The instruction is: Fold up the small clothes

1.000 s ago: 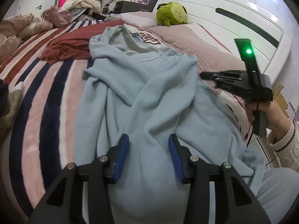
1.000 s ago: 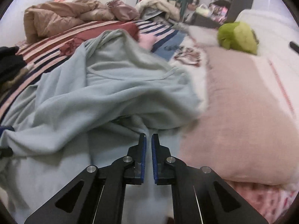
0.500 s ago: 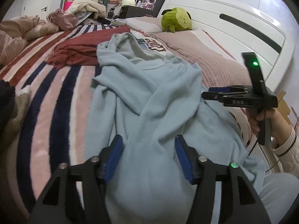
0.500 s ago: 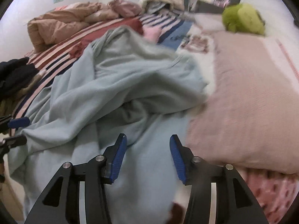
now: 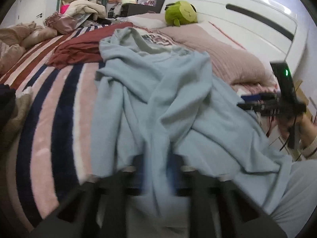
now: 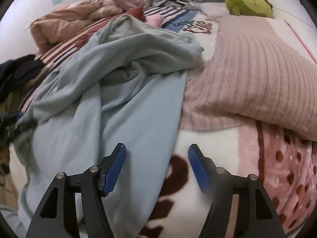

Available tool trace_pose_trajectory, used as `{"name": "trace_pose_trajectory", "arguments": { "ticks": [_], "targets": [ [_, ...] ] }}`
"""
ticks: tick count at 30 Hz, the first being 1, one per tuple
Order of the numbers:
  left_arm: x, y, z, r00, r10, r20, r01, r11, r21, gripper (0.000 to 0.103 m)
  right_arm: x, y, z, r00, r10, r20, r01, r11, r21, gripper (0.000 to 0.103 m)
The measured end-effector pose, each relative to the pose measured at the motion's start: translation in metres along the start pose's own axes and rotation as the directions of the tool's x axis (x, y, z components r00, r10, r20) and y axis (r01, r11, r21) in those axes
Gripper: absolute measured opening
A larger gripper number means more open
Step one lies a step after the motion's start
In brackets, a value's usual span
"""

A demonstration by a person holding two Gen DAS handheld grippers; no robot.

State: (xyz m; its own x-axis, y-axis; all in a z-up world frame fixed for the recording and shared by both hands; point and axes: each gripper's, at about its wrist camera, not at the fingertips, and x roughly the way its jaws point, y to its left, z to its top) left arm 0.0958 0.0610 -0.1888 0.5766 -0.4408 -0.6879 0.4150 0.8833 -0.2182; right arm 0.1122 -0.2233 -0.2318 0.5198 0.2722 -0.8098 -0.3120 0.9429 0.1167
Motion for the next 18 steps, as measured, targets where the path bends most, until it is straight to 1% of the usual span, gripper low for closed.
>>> {"name": "trace_pose_trajectory", "arguments": {
  "ticks": [2,3,4,5,6,7,8,9,10,11,13,15,16,18],
  "targets": [
    [-0.023,0.008,0.005,0.995,0.006,0.096,-0.002,0.999,-0.043,0.008,0.001,0.006,-0.001,1.0,-0.026,0.0,0.026,0.999,-0.024,0.062],
    [-0.033,0.013,0.006,0.992,0.013,0.126,-0.005,0.998,-0.065,0.008,0.0,0.008,0.0,0.999,-0.035,-0.003,0.035,0.999,-0.034,0.062],
    [-0.043,0.02,0.007,0.99,0.026,0.14,-0.013,0.995,-0.094,0.008,-0.002,0.009,0.0,0.999,-0.034,-0.006,0.034,0.999,-0.038,0.061],
    [-0.048,0.026,0.006,0.989,0.057,0.134,-0.041,0.992,-0.119,0.008,-0.002,0.008,0.001,1.0,-0.028,-0.007,0.027,0.999,-0.039,0.061],
    [-0.049,0.033,0.004,0.99,0.097,0.106,-0.082,0.987,-0.135,0.008,-0.003,0.008,0.001,1.0,-0.017,-0.008,0.016,0.999,-0.036,0.061],
    [-0.043,0.039,0.0,0.991,0.124,0.054,-0.116,0.983,-0.141,0.009,-0.003,0.007,0.0,1.0,-0.009,-0.009,0.009,0.999,-0.034,0.061],
    [-0.035,0.043,-0.005,0.992,0.122,-0.008,-0.122,0.983,-0.136,0.011,-0.003,0.006,0.0,1.0,-0.005,-0.01,0.005,0.999,-0.032,0.061],
    [-0.028,0.044,-0.009,0.992,0.115,-0.051,-0.12,0.985,-0.125,0.016,-0.001,0.004,-0.001,1.0,-0.001,-0.011,0.001,1.0,-0.028,0.061],
    [-0.025,0.043,-0.012,0.992,0.105,-0.074,-0.112,0.988,-0.105,0.023,0.0,0.003,-0.001,1.0,0.001,-0.011,-0.001,1.0,-0.019,0.061],
    [-0.028,0.04,-0.012,0.994,0.086,-0.065,-0.091,0.992,-0.087,0.026,0.0,0.001,0.0,1.0,0.002,-0.011,-0.002,1.0,-0.011,0.061],
    [-0.041,0.037,-0.002,0.999,0.041,-0.002,-0.041,0.995,-0.093,0.049,-0.002,-0.001,0.006,1.0,0.014,-0.007,-0.014,1.0,-0.001,0.06],
    [-0.053,0.033,0.015,0.998,0.006,0.062,0.0,0.996,-0.089,0.051,-0.008,-0.006,0.017,1.0,0.026,0.009,-0.026,1.0,0.008,0.06],
    [-0.055,0.028,0.026,0.997,0.007,0.083,-0.002,0.998,-0.063,0.051,-0.011,-0.007,0.021,1.0,0.025,0.018,-0.026,1.0,0.009,0.06],
    [-0.05,0.013,0.048,0.995,0.031,0.096,-0.032,0.999,0.011,0.051,-0.023,-0.012,0.035,0.999,0.017,0.05,-0.017,1.0,0.011,0.061]
  ]
}}
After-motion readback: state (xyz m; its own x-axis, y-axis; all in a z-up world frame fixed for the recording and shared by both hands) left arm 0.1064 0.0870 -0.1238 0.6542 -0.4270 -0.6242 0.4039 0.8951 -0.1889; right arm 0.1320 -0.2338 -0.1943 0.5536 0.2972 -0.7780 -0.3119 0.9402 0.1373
